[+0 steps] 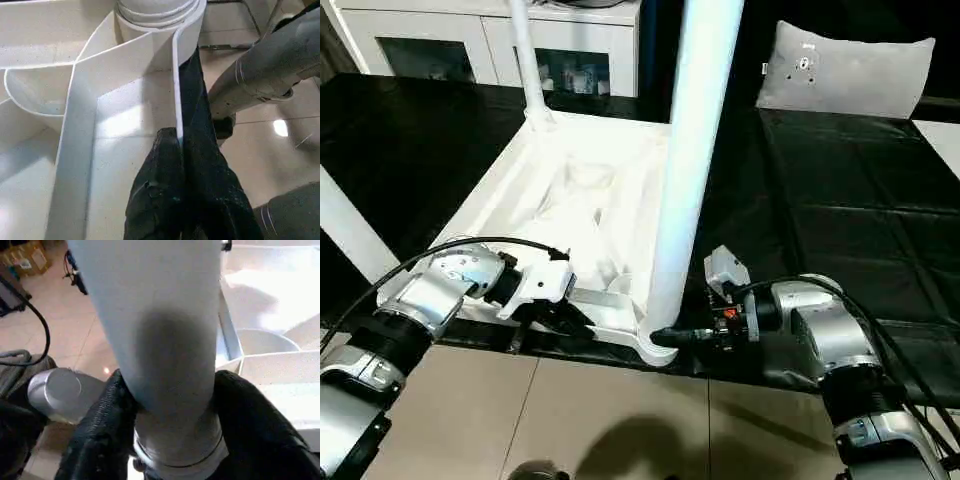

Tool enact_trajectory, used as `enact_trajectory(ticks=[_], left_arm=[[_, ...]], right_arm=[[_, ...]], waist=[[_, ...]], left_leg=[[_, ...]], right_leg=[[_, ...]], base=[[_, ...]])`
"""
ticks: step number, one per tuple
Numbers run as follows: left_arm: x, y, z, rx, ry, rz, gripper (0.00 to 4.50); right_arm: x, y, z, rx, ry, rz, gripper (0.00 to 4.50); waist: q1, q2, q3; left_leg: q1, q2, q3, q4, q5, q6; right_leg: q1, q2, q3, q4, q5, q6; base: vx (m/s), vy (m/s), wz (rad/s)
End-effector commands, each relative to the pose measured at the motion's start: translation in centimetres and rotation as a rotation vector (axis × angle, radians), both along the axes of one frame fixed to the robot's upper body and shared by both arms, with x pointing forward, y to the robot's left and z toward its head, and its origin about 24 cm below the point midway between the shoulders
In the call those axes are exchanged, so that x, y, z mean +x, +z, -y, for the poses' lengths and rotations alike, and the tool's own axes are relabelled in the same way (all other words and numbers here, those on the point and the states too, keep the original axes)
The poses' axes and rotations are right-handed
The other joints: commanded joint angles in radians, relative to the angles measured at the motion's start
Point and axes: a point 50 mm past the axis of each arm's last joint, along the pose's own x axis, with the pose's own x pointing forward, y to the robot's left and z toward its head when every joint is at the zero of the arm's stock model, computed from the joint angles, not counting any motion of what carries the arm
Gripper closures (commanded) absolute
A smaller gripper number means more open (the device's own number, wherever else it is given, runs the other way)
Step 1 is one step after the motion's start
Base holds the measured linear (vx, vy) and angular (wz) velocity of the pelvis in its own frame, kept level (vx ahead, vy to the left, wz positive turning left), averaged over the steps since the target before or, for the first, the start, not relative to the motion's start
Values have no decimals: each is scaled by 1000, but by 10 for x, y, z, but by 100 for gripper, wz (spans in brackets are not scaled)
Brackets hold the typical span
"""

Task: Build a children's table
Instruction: Rotate leg to tighten

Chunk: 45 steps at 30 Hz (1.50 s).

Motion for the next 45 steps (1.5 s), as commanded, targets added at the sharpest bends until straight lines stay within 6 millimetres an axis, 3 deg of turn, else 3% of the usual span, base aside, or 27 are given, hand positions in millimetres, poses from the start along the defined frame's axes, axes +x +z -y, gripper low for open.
enact_trajectory(ticks=[1, 5, 8, 9, 10, 12, 13, 15, 16, 17, 18, 19, 20, 22, 23, 24, 25, 26, 27, 28, 29, 30, 31, 34, 39, 41, 45], left_arm=[[0, 5, 4, -2, -26, 6, 450], [2, 4, 4, -1, 70, -26, 450], [4, 3, 6, -5, 148, -49, 450], [5, 3, 10, -24, 190, -57, 450], [7, 3, 17, -50, 239, -61, 450], [9, 4, 30, -90, 308, -63, 450], [11, 5, 35, -104, 330, -62, 450], [14, 5, 49, -130, 397, -48, 450], [14, 5, 49, -130, 397, -48, 450], [17, 4, 60, -150, 459, -31, 450], [17, 4, 60, -150, 461, -31, 450], [23, 5, 71, -165, 536, 11, 450], [24, 5, 73, -165, 550, 24, 450], [25, 5, 76, -163, 569, 38, 450], [25, 5, 76, -155, 575, 55, 450], [25, 5, 76, -153, 577, 61, 450], [26, 5, 74, -140, 567, 81, 450], [26, 5, 71, -133, 566, 88, 450], [26, 4, 68, -121, 560, 94, 450], [26, 3, 64, -108, 554, 98, 450], [26, 2, 61, -96, 547, 102, 450], [26, 2, 58, -86, 540, 105, 450], [26, 0, 51, -68, 529, 112, 450], [25, -2, 40, -48, 494, 115, 450], [21, -3, 29, -27, 400, 116, 450], [17, -2, 22, -11, 316, 110, 450], [14, 0, 13, 37, 186, 144, 450]], right_arm=[[1, 2, -3, 52, -8, -19, 244], [6, -1, -9, 59, -136, -21, 249], [16, -6, -14, 18, -290, -11, 250], [23, -9, -17, 6, -401, -13, 250], [30, -12, -22, 2, -514, -17, 250], [38, -16, -30, -11, -647, -30, 250], [39, -17, -33, -19, -678, -33, 251], [47, -20, -39, -24, -811, -44, 251], [47, -20, -39, -24, -811, -44, 251], [52, -22, -46, -22, -927, -51, 251], [53, -22, -46, -22, -929, -50, 251], [56, -20, -52, 15, -994, -30, 251], [56, -20, -53, 29, -1009, -29, 251], [57, -19, -55, 41, -1034, -30, 183], [57, -18, -56, 58, -1046, -26, 181], [56, -18, -56, 63, -1050, -25, 181], [53, -18, -54, 82, -1033, -17, 174], [52, -18, -51, 88, -1020, -5, 162], [50, -17, -47, 90, -1008, 9, 141], [49, -16, -43, 92, -996, 23, 141], [48, -16, -38, 97, -982, 33, 133], [47, -15, -35, 103, -971, 41, 121], [44, -11, -24, 117, -937, 64, 107], [39, -6, -7, 108, -857, 95, 92], [31, 2, 12, 59, -716, 129, 41], [25, 9, 23, 15, -599, 159, 31], [17, 14, 27, -20, -414, 148, 20]], waist=[[-4, -5, -89], [-9, -5, -87], [-20, -7, -82], [-34, -5, -80], [-51, -2, -79], [-68, 1, -77], [-88, -4, -77], [-108, 9, -78], [-119, 6, -71], [-123, 3, -70], [-126, 8, -67], [-135, 7, -67], [-137, 8, -67], [-135, 19, -74], [-126, 32, -76], [-125, 28, -71], [-120, -32, -56], [-102, -42, -58], [-87, -45, -61], [-64, -27, -82], [-60, -18, -86], [-64, -10, -87], [-65, -11, -85], [-57, -11, -86], [-53, -11, -87], [-53, -17, -87], [-46, -16, -84]], left_leg=[[-1, 37, 1, -55, -42, 90], [0, 41, 0, -58, -48, 78], [-1, 30, 2, -58, -71, 62], [4, 29, 3, -58, -93, 52], [-1, 32, -1, -60, -106, 47], [4, 39, -6, -59, -128, 41], [-6, 43, -11, -57, -147, 40], [9, 64, -14, -60, -189, 58], [16, 66, -14, -59, -223, 53], [20, 60, -11, -56, -235, 50], [25, 52, -7, -52, -241, 45], [34, 36, 1, -43, -250, 49], [34, 38, 1, -42, -254, 52], [22, 89, -24, -64, -282, 72], [15, 162, -59, -109, -337, 81], [22, 177, -65, -123, -366, 72], [45, 1, 14, -43, -282, 14], [36, -46, 29, -20, -214, 38], [17, -49, 27, -19, -148, 65], [-14, -32, 16, -51, -32, 108], [-11, -18, 10, -57, -12, 111], [-5, 5, -1, -56, 5, 116], [-1, 8, 1, -54, -13, 112], [-1, 9, 1, -56, -40, 106], [-4, 18, -4, -56, -37, 108], [-6, 17, -2, -55, -39, 108], [-9, 11, 2, -52, -55, 114]], right_leg=[[76, -91, 70, -67, -352, 94], [76, -92, 68, -69, -368, 98], [77, -90, 59, -81, -418, 118], [75, -88, 53, -92, -447, 135], [79, -89, 47, -96, -456, 137], [81, -89, 37, -109, -474, 145], [94, -88, 26, -110, -481, 164], [89, -95, 34, -116, -484, 158], [82, -94, 33, -121, -508, 148], [84, -94, 30, -125, -527, 154], [80, -95, 27, -130, -546, 157], [75, -85, 10, -148, -580, 181], [75, -81, 5, -150, -581, 188], [99, -93, 24, -111, -505, 171], [109, -104, 82, -11, -360, 114], [96, -112, 113, 18, -296, 83], [42, -114, 106, -98, -531, 95], [53, -114, 105, -94, -633, 135], [68, -121, 111, -91, -685, 169], [87, -92, 101, -77, -551, 219], [84, -84, 97, -75, -474, 210], [72, -77, 93, -68, -360, 177], [70, -71, 87, -67, -329, 151], [77, -75, 83, -68, -344, 143], [80, -75, 78, -68, -329, 146], [81, -76, 78, -69, -331, 141], [79, -71, 74, -72, -357, 162]], base=[[0, 0, 0], [0, 0, 0], [0, 0, 0], [0, 0, 0], [0, 0, 0], [0, 0, 0], [0, 0, 0], [0, 0, 0], [0, 0, 0], [0, 0, 0], [0, 0, 0], [0, 0, 0], [0, 0, 0], [0, 0, 0], [0, 0, 0], [0, 0, 0], [0, 0, 0], [68, -4, 3], [0, 0, 0], [0, 0, 0], [0, 0, 0], [0, 0, 0], [0, 0, 0], [0, 0, 0], [0, 0, 0], [0, 0, 0], [0, 0, 0]])
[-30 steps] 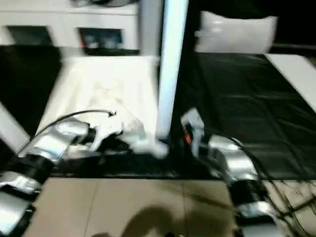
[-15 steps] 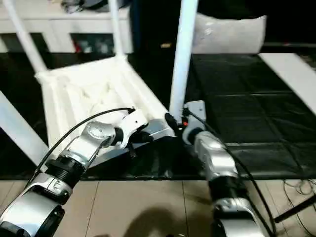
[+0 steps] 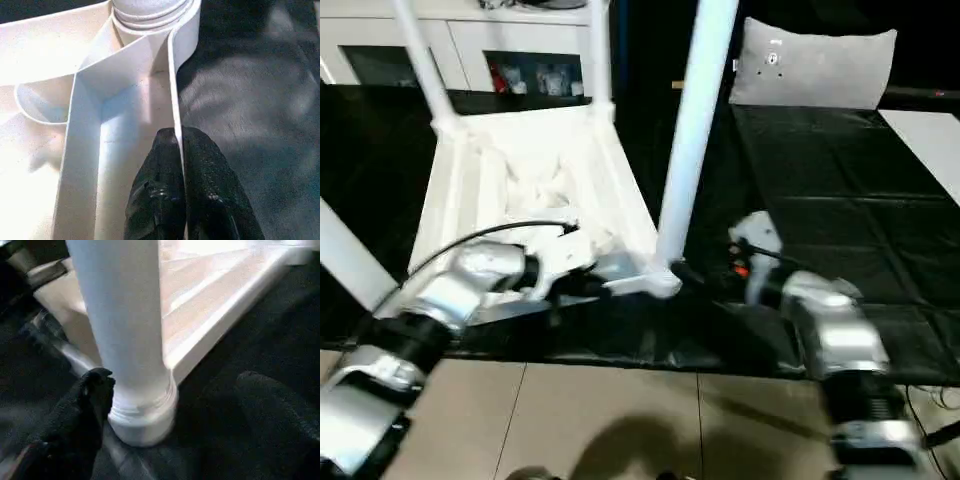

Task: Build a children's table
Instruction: Rotate leg to tighten

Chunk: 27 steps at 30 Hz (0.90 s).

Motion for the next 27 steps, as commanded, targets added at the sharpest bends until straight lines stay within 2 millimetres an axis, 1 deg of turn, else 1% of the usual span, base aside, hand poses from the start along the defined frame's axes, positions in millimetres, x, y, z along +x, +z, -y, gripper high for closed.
enact_trajectory(ticks=[1, 3, 5, 6, 7, 8, 9, 10, 12, 14, 15, 16, 18, 22, 27], left_arm=[[-4, 1, 7, 54, -137, 24, 450], [-8, 3, 4, 61, -230, 7, 450], [-11, 5, 5, 49, -280, -10, 450], [-12, 6, 6, 46, -296, -16, 450], [-13, 6, 6, 43, -311, -21, 450], [-14, 7, 6, 40, -326, -26, 450], [-15, 8, 7, 37, -342, -31, 450], [-16, 8, 7, 34, -355, -34, 450], [-16, 9, 8, 34, -376, -38, 450], [-16, 9, 8, 39, -385, -39, 450], [-15, 8, 8, 51, -398, -41, 450], [-15, 8, 8, 54, -402, -42, 450], [-15, 8, 8, 54, -406, -45, 450], [-16, 8, 8, 47, -405, -56, 450], [-16, 7, 8, 29, -386, -70, 450]], right_arm=[[-4, 3, -8, 4, 118, -6, 47], [-8, 2, -9, -14, 216, -34, 55], [-9, 1, -11, -14, 273, -55, 67], [-9, 1, -13, -12, 288, -58, 82], [-10, 2, -14, -9, 302, -60, 93], [-10, 2, -16, -5, 318, -64, 93], [-10, 2, -18, 0, 332, -70, 97], [-10, 1, -19, 3, 344, -74, 105], [-10, 0, -25, 17, 380, -89, 138], [-11, -1, -27, 32, 400, -102, 141], [-13, -3, -31, 49, 433, -123, 162], [-14, -4, -32, 55, 448, -140, 175], [-16, -6, -33, 70, 472, -171, 182], [-18, -8, -35, 92, 485, -192, 230], [-19, -9, -35, 107, 470, -197, 241]], waist=[[5, -11, -83], [12, -12, -84], [20, -10, -87], [25, -10, -87], [27, -10, -87], [32, -10, -87], [39, -10, -88], [41, -10, -87], [41, -12, -87], [40, -12, -87], [40, -12, -87], [40, -12, -86], [41, -12, -86], [41, -12, -86], [39, -12, -85]], left_leg=[[-13, 18, 10, -46, -60, 117], [-13, 18, 11, -46, -64, 115], [-11, 25, 9, -47, -54, 113], [-7, 30, 7, -47, -44, 112], [-8, 33, 7, -48, -39, 111], [-9, 37, 5, -48, -32, 112], [-6, 39, 5, -48, -26, 111], [-8, 39, 5, -49, -25, 110], [-10, 39, 4, -49, -27, 106], [-11, 36, 6, -49, -31, 105], [-11, 35, 6, -48, -32, 105], [-10, 34, 7, -49, -34, 105], [-8, 38, 6, -49, -34, 102], [-9, 39, 5, -50, -31, 97], [-9, 34, 8, -49, -41, 90]], right_leg=[[82, -77, 57, -85, -354, 163], [82, -74, 54, -87, -363, 176], [81, -77, 57, -83, -348, 169], [77, -80, 59, -80, -336, 153], [77, -82, 60, -78, -332, 143], [78, -86, 62, -76, -329, 130], [76, -89, 64, -74, -329, 118], [77, -91, 66, -73, -331, 111], [79, -93, 65, -72, -338, 108], [80, -93, 64, -74, -344, 110], [79, -91, 64, -75, -348, 113], [79, -90, 64, -77, -354, 117], [78, -91, 65, -77, -354, 116], [80, -94, 64, -77, -356, 116], [79, -90, 62, -81, -375, 132]], base=[[0, 0, 0], [0, 0, 0], [0, 0, 0], [0, 0, 0], [0, 0, 0], [0, 0, 0], [0, 0, 0], [0, 0, 0], [0, 0, 0], [0, 0, 0], [0, 0, 0], [0, 0, 0], [0, 0, 0], [0, 0, 0], [0, 0, 0]])
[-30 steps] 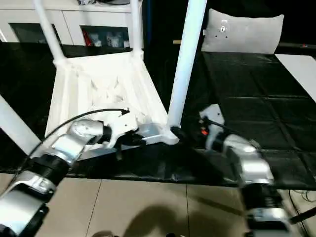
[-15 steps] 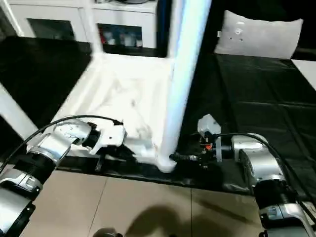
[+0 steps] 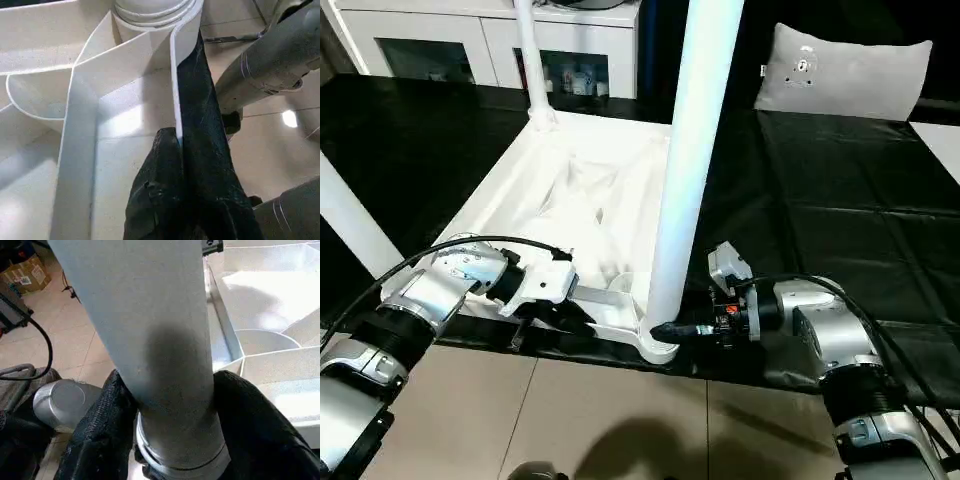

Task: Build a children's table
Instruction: Rotate leg to tighten

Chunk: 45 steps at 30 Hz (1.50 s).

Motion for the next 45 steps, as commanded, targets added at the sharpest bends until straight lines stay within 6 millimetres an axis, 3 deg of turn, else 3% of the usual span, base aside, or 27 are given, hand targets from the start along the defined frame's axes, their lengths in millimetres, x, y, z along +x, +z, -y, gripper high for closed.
enact_trajectory(ticks=[1, 9, 11, 13, 15, 16, 18, 19, 20, 21, 22, 23, 24, 25, 26, 27, 29, 30, 31, 32, 33, 34, 35, 36, 38, 40, 45], left_arm=[[0, 4, 9, -6, -46, -4, 450], [5, 1, 15, -43, 141, -93, 450], [10, 1, 29, -101, 297, -107, 450], [14, 2, 40, -144, 398, -105, 450], [18, 3, 46, -168, 452, -88, 450], [20, 4, 49, -182, 486, -76, 450], [21, 5, 53, -195, 509, -61, 450], [23, 7, 56, -206, 524, -42, 450], [23, 7, 56, -206, 524, -42, 450], [24, 8, 57, -205, 528, -27, 450], [24, 9, 57, -204, 531, -17, 450], [25, 9, 57, -202, 534, -14, 450], [25, 9, 54, -187, 533, 2, 450], [25, 9, 54, -187, 533, 2, 450], [25, 8, 51, -179, 530, 9, 450], [25, 8, 47, -172, 532, 18, 450], [25, 8, 45, -165, 535, 23, 450], [25, 8, 43, -160, 536, 26, 450], [25, 7, 38, -144, 534, 32, 450], [25, 7, 34, -134, 521, 41, 450], [24, 6, 30, -126, 496, 44, 450], [24, 6, 30, -126, 496, 44, 450], [23, 6, 26, -113, 464, 49, 450], [21, 7, 24, -110, 412, 57, 450], [18, 7, 19, -94, 357, 52, 450], [17, 8, 15, -78, 308, 50, 450], [9, 9, 5, -43, 160, 19, 450]], right_arm=[[1, 3, -2, 42, -11, -10, 242], [23, -3, -15, 0, -330, -3, 245], [44, -5, -26, -40, -605, 21, 246], [56, -7, -33, -61, -787, 13, 246], [59, -9, -38, -74, -852, 17, 246], [61, -10, -41, -80, -887, 20, 246], [61, -9, -45, -59, -901, 25, 194], [61, -9, -49, -34, -900, 31, 181], [61, -9, -49, -34, -900, 31, 181], [60, -8, -52, -8, -891, 37, 179], [59, -8, -53, 8, -886, 42, 159], [59, -8, -54, 11, -886, 41, 159], [56, -7, -52, 26, -872, 52, 147], [56, -7, -52, 26, -872, 52, 139], [54, -6, -50, 35, -858, 63, 133], [53, -6, -46, 33, -846, 79, 125], [51, -5, -44, 32, -834, 90, 95], [50, -5, -42, 31, -824, 99, 95], [47, -4, -34, 31, -791, 119, 80], [44, -3, -27, 28, -758, 135, 69], [40, -1, -21, 21, -721, 150, 60], [40, -1, -21, 21, -721, 150, 53], [37, 1, -15, 14, -671, 164, 47], [34, 3, -8, 7, -629, 170, 37], [29, 7, 2, -2, -558, 170, 16], [24, 10, 8, -23, -479, 147, 4], [11, 14, 14, -73, -268, 140, 4]], waist=[[-5, -12, -85], [-20, -9, -77], [-52, -4, -74], [-85, 11, -78], [-105, 30, -82], [-122, -4, -65], [-102, -46, -50], [-97, -45, -58], [-97, -45, -58], [-88, 2, -79], [-87, 21, -94], [-78, 35, -96], [-64, 40, -91], [-68, 17, -62], [-61, -44, -43], [-43, -56, -47], [-30, -30, -74], [-33, -2, -88], [-32, 25, -95], [-42, 29, -91], [-49, 18, -79], [-55, 1, -67], [-56, -16, -60], [-47, -21, -60], [-50, -2, -70], [-62, 12, -78], [-52, -1, -73]], left_leg=[[-7, 33, 7, -52, -40, 90], [-3, 25, 11, -52, -84, 66], [-1, 37, 3, -54, -117, 42], [-9, 67, -16, -56, -159, 40], [-16, 180, -70, -107, -237, 71], [11, 125, -36, -88, -300, 27], [33, -58, 50, 30, -179, 51], [-4, -57, 47, 17, -134, 83], [-4, -57, 47, 17, -134, 83], [-5, 2, 28, -28, -120, 107], [-1, 114, -24, -52, -97, 137], [4, 190, -62, -75, -99, 161], [25, 236, -76, -97, -145, 157], [50, 172, -25, -94, -298, 69], [51, -43, 55, 33, -249, 24], [11, -58, 56, 38, -158, 77], [-11, -45, 45, -8, -94, 98], [-12, 11, 19, -40, -65, 112], [11, 110, -22, -58, -54, 156], [16, 144, -34, -68, -77, 171], [19, 148, -33, -79, -170, 142], [30, 56, 10, -48, -229, 62], [28, 1, 33, -29, -218, 50], [28, -20, 41, -28, -191, 76], [19, 9, 29, -48, -169, 102], [20, 69, 3, -61, -182, 104], [18, 33, 22, -54, -174, 88]], right_leg=[[78, -88, 61, -79, -374, 135], [76, -84, 47, -99, -451, 166], [79, -87, 28, -113, -487, 168], [105, -91, 8, -116, -488, 182], [117, -118, 73, 0, -339, 110], [73, -142, 126, -29, -321, 42], [29, -117, 66, -132, -816, 221], [62, -88, 32, -139, -813, 316], [62, -88, 32, -139, -813, 316], [78, -54, 3, -155, -571, 348], [100, -84, 26, -100, -397, 246], [106, -109, 61, -26, -279, 172], [78, -122, 106, 38, -188, 101], [30, -129, 145, 9, -230, 3], [0, -93, 88, -111, -708, 196], [35, -107, 117, -112, -891, 309], [58, -64, 75, -119, -724, 386], [76, -51, 51, -120, -513, 342], [72, -77, 70, -84, -337, 210], [69, -90, 77, -51, -262, 139], [57, -108, 103, -27, -234, 48], [43, -116, 88, -87, -418, 36], [39, -99, 72, -106, -540, 86], [48, -96, 57, -124, -678, 180], [57, -78, 40, -136, -624, 216], [67, -86, 37, -122, -473, 136], [66, -95, 43, -120, -506, 108]], base=[[0, 0, 0], [0, 0, 0], [0, 0, 0], [-49, 3, -18], [-23, -5, -9], [0, 0, 0], [0, 0, 0], [0, 0, 0], [-17, -66, -17], [0, 0, 0], [0, 0, 0], [0, 0, 0], [0, 0, 0], [0, 0, 0], [0, 0, 0], [0, 0, 0], [0, 0, 0], [0, 0, 0], [0, 0, 0], [2, 86, -2], [1, 78, 0], [1, 78, 0], [6, 68, 8], [0, 0, 0], [0, 0, 0], [0, 0, 0], [0, 0, 0]])
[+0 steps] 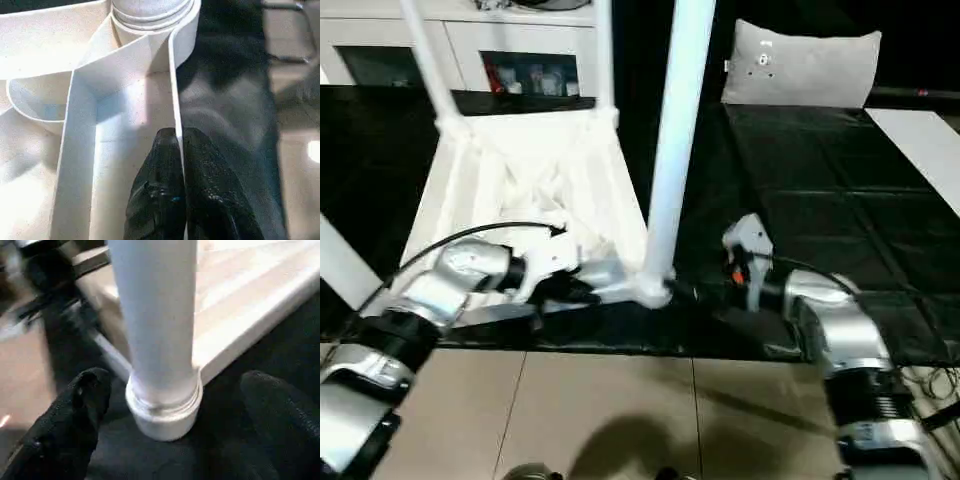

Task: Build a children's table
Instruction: Rotate leg to tighten

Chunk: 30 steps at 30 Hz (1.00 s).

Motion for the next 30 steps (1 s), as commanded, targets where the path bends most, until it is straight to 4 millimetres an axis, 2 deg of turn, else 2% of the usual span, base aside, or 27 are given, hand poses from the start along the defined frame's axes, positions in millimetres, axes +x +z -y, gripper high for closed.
enact_trajectory(ticks=[1, 2, 5, 7, 9, 12, 13, 18, 22, 26, 30], left_arm=[[-4, 10, 12, -14, -150, 25, 450], [-5, 10, 12, -12, -175, 21, 450], [-11, 8, 11, 4, -266, -3, 450], [-14, 8, 12, 12, -299, -16, 450], [-15, 8, 12, 17, -318, -21, 450], [-15, 8, 13, 21, -343, -20, 450], [-15, 8, 13, 22, -352, -21, 450], [-16, 9, 15, 17, -374, -23, 450], [-16, 8, 15, 17, -379, -27, 450], [-17, 7, 14, 5, -365, -44, 450], [-14, 8, 14, -14, -296, -52, 450]], right_arm=[[-5, 2, -2, 6, 86, -6, 4], [-6, 2, -2, 7, 119, -13, 19], [-10, 1, -5, 11, 209, -45, 40], [-12, -1, -7, 0, 246, -62, 62], [-12, -3, -9, 0, 267, -75, 77], [-13, -5, -12, 15, 294, -96, 100], [-13, -6, -14, 20, 307, -106, 116], [-13, -12, -17, 22, 335, -141, 158], [-14, -14, -17, 37, 346, -155, 177], [-15, -15, -19, 81, 343, -165, 212], [-14, -17, -24, 140, 278, -151, 226]], waist=[[2, -7, -83], [3, -9, -83], [15, -7, -88], [26, -5, -91], [32, -6, -93], [41, -8, -94], [41, -9, -93], [37, -9, -89], [36, -9, -89], [36, -11, -90], [32, -11, -87]], left_leg=[[20, 21, 0, -67, -172, 87], [20, 22, -1, -67, -170, 89], [14, 30, -6, -70, -138, 97], [16, 41, -9, -71, -113, 96], [11, 44, -11, -71, -95, 97], [7, 41, -10, -69, -81, 97], [4, 40, -9, -70, -82, 96], [8, 36, -7, -70, -109, 84], [9, 35, -7, -70, -115, 80], [8, 36, -7, -70, -108, 82], [7, 32, -7, -70, -116, 75]], right_leg=[[57, -91, 54, -84, -535, 105], [56, -91, 54, -84, -533, 103], [61, -97, 58, -70, -487, 86], [58, -104, 67, -59, -444, 53], [62, -108, 71, -49, -417, 35], [63, -110, 75, -43, -404, 28], [65, -110, 74, -44, -412, 29], [63, -107, 67, -57, -470, 55], [63, -104, 65, -60, -482, 71], [63, -105, 67, -58, -473, 72], [63, -104, 63, -62, -495, 80]], base=[[0, 0, 0], [0, 0, 0], [0, 0, 0], [0, 0, 0], [0, 0, 0], [0, 0, 0], [0, 0, 0], [0, 0, 0], [0, 0, 0], [0, 0, 0], [0, 0, 0]])
